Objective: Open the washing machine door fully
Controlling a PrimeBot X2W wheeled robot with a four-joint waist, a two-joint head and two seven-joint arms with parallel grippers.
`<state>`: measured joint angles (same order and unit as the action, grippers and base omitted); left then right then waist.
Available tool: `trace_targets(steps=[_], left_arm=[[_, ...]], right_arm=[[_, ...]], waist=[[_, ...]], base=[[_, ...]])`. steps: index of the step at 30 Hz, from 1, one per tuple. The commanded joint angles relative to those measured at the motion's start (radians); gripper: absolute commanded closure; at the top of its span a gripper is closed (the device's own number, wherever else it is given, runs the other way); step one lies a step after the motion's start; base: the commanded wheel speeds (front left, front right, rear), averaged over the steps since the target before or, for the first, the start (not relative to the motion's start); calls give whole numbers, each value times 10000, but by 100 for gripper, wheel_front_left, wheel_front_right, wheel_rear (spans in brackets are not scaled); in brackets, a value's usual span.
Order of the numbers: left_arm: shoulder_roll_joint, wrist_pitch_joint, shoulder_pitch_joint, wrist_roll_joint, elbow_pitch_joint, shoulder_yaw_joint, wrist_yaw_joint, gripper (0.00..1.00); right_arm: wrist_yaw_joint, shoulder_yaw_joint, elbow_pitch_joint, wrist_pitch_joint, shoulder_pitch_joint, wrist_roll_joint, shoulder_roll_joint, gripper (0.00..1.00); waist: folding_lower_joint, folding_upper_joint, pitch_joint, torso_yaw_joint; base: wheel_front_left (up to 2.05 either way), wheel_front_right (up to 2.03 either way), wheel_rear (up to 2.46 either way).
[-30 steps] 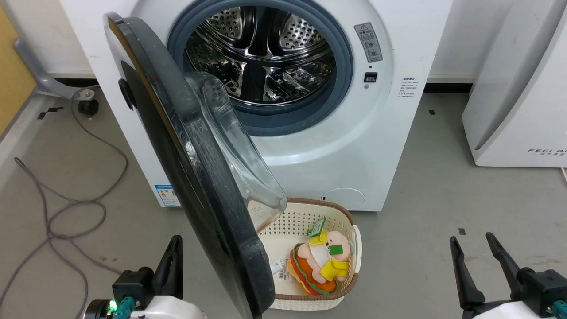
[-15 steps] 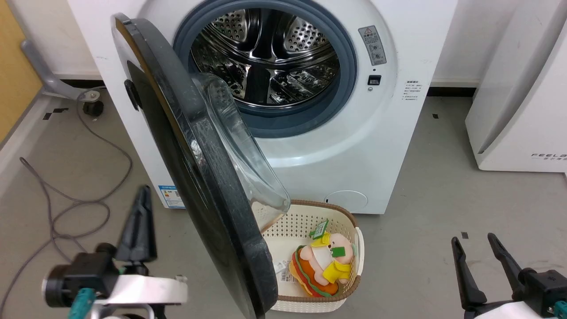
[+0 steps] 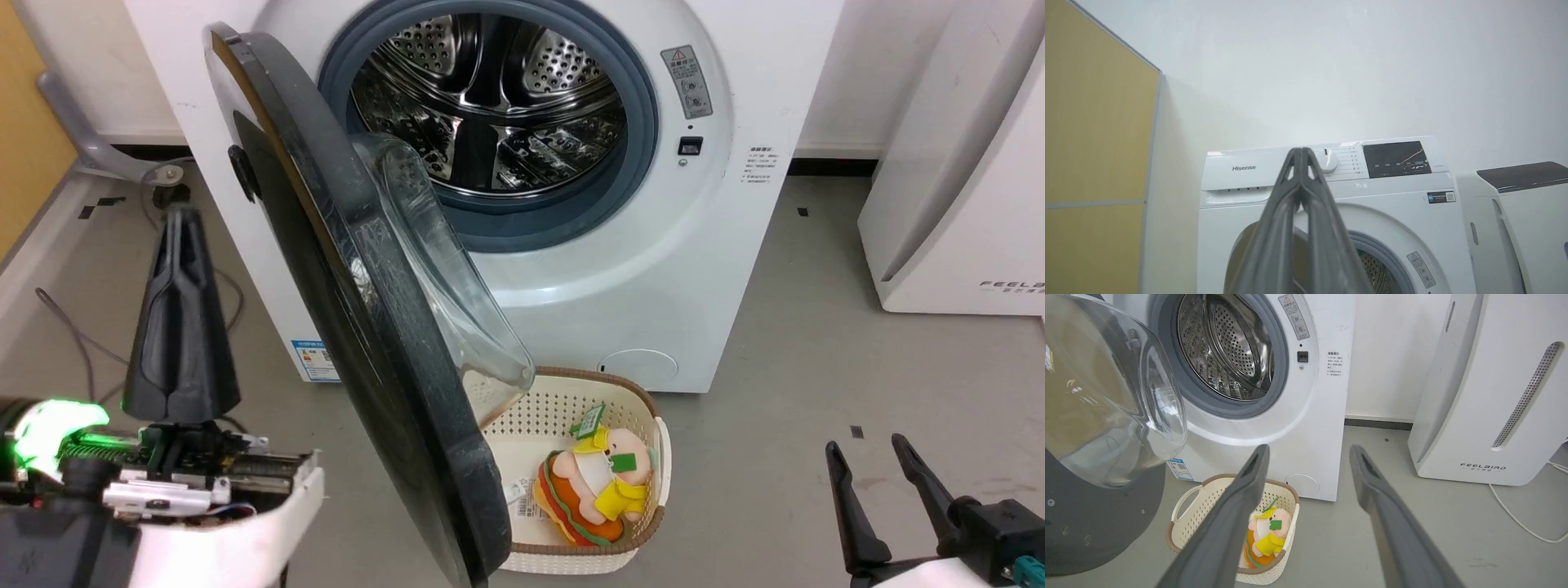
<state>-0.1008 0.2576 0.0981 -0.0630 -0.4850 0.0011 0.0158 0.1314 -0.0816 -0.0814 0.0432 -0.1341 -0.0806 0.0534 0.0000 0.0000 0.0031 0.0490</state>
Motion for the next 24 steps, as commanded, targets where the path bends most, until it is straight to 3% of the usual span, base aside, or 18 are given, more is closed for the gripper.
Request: trace_targets(steps=[1,10,19,24], left_arm=[[12,42,137,18,-209,-120,93,100],[133,42,388,-93,-1611,-1320,556,100],[127,-96,-101,-674,-1226,-3348,945,100],[-168,-702,-456,-1238,-768,-4607,1071,100]], right_arm=[[-7,25,25,57,44,-51,-32,0],[-7,-61,160,105,146,19,-32,0],[-7,-130,331,166,207,6,-32,0],[-7,-133,399,149,216,54,-32,0]], waist=[[0,0,16,-5],[0,0,131,-41],[0,0,191,40],[0,0,191,92]], base=[[0,0,0],[0,0,0],[0,0,0],[0,0,0]])
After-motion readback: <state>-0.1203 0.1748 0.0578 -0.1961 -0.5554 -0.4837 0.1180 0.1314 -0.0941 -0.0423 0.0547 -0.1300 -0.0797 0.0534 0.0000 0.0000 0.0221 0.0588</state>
